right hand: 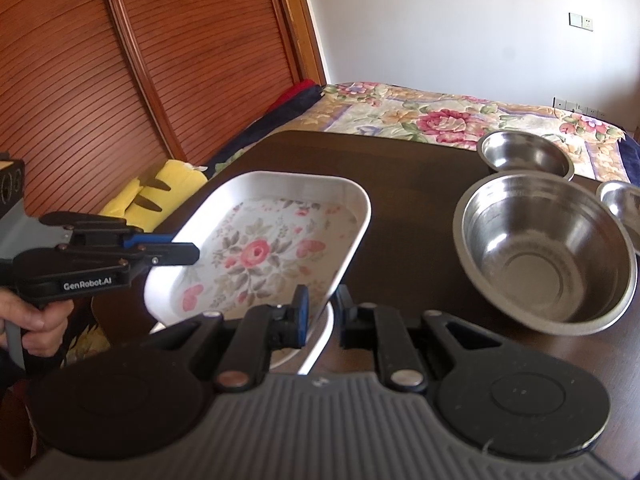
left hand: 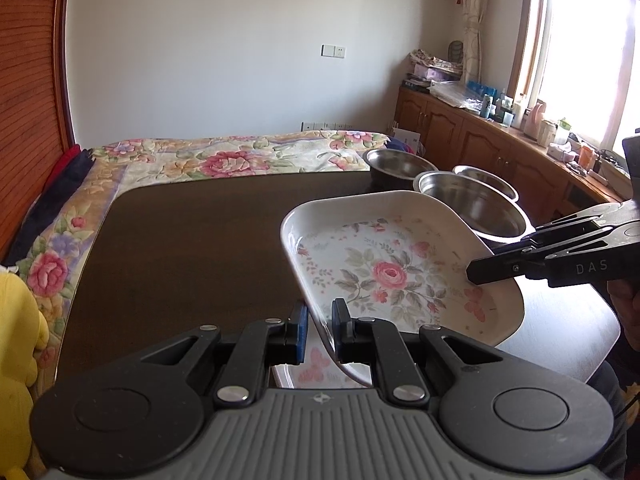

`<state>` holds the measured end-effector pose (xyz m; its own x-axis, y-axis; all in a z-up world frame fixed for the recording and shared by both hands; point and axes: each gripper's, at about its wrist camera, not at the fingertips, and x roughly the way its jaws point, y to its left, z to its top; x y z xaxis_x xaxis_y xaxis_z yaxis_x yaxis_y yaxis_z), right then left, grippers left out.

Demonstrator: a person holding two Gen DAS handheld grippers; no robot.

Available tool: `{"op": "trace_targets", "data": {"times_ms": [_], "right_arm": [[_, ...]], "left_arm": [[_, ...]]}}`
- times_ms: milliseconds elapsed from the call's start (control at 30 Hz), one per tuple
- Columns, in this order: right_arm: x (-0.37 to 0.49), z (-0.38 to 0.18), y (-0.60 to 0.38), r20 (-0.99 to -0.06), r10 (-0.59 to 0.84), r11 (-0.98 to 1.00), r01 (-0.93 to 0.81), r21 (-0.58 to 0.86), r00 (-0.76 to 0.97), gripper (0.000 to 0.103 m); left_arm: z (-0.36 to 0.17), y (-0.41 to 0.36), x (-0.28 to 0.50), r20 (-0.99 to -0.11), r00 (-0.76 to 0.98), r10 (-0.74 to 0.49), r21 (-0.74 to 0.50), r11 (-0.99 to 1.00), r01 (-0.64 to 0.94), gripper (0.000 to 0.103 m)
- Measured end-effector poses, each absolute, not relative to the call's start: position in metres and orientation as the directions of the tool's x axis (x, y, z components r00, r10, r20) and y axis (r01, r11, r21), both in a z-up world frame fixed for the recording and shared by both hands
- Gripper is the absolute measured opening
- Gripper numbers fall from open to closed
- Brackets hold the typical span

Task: Organize plates and bowls

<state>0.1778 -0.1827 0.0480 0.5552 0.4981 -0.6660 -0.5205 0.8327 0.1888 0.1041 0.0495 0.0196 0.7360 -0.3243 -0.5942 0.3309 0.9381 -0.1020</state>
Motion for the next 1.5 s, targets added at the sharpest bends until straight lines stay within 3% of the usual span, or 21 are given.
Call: {"op": "trace_targets", "data": {"times_ms": [1500], "right_arm": [[0.184,0.049,-0.184,-0.680,0.527,0.786,-0.596,0.163,0.509,0.020]], "left_arm": [[-0.003,0.054,0.087,-0.665,0.696,-0.271,-0.075,0.951,0.299,0.016]]}}
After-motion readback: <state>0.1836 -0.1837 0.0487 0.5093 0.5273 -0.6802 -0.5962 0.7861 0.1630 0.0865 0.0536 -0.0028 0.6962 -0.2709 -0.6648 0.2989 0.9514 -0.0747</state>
